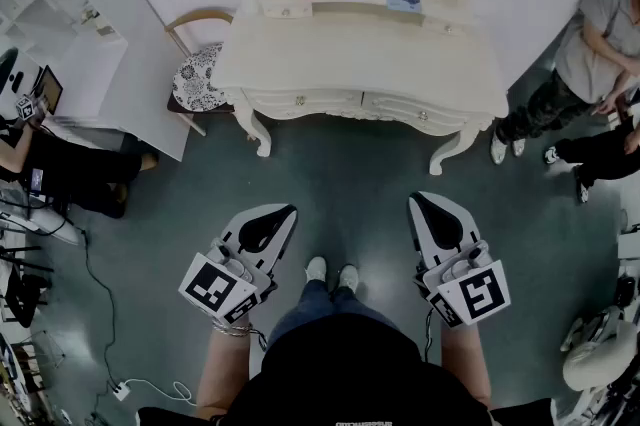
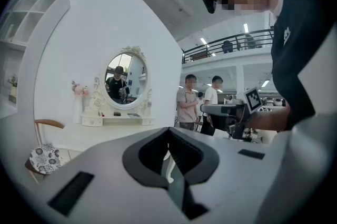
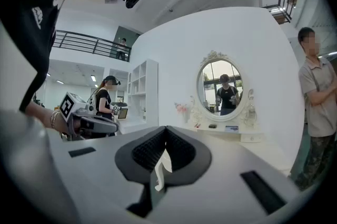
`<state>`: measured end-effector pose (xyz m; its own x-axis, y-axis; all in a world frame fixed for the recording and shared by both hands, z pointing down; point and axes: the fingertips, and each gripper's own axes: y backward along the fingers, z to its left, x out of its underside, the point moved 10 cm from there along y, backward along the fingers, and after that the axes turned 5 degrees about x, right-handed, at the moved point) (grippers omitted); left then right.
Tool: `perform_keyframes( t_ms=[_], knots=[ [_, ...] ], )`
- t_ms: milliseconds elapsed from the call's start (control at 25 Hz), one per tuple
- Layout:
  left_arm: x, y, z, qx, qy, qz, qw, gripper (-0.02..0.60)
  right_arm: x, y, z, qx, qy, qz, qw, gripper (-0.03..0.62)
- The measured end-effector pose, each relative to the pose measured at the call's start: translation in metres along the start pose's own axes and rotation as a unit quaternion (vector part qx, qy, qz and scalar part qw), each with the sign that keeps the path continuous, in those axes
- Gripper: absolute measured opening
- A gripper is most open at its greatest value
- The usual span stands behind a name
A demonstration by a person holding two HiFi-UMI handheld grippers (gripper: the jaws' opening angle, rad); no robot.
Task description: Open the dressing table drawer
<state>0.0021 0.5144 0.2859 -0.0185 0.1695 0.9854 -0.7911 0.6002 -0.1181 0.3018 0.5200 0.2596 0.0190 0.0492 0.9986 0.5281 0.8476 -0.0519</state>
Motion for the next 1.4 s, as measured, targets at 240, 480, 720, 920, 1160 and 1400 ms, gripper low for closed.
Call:
perform_keyframes(
  t_ms=[240,480,720,920,1160,1400],
  knots=[
    [0.000,0.008,-0.011,0.022,-0.004,-0.004,0.9997,0.015,0.000,0.009,0.017,0.004,-0.002,-0.003,1.000,0.018],
    [-0.001,0.010,-0.005,0.030,-0.005,-0.005,0.9995,0.015,-0.002,0.008,0.025,-0.004,-0.014,-0.011,1.000,0.018],
    [-0.008,0.021,0.015,0.052,0.009,-0.027,0.9982,0.015,-0.004,-0.004,0.038,-0.028,-0.019,-0.020,0.999,0.018],
    [-0.006,0.040,0.035,0.048,-0.006,-0.016,0.9987,0.015,-0.005,-0.020,0.052,-0.027,-0.021,-0.015,0.999,0.018],
    [0.000,0.065,0.061,0.040,-0.004,-0.012,0.9991,0.015,-0.005,-0.039,0.071,-0.013,-0.009,-0.014,1.000,0.018],
    [0.014,0.075,0.080,0.010,0.017,-0.009,0.9998,0.015,0.006,-0.059,0.075,-0.021,-0.008,0.008,1.000,0.020]
  ],
)
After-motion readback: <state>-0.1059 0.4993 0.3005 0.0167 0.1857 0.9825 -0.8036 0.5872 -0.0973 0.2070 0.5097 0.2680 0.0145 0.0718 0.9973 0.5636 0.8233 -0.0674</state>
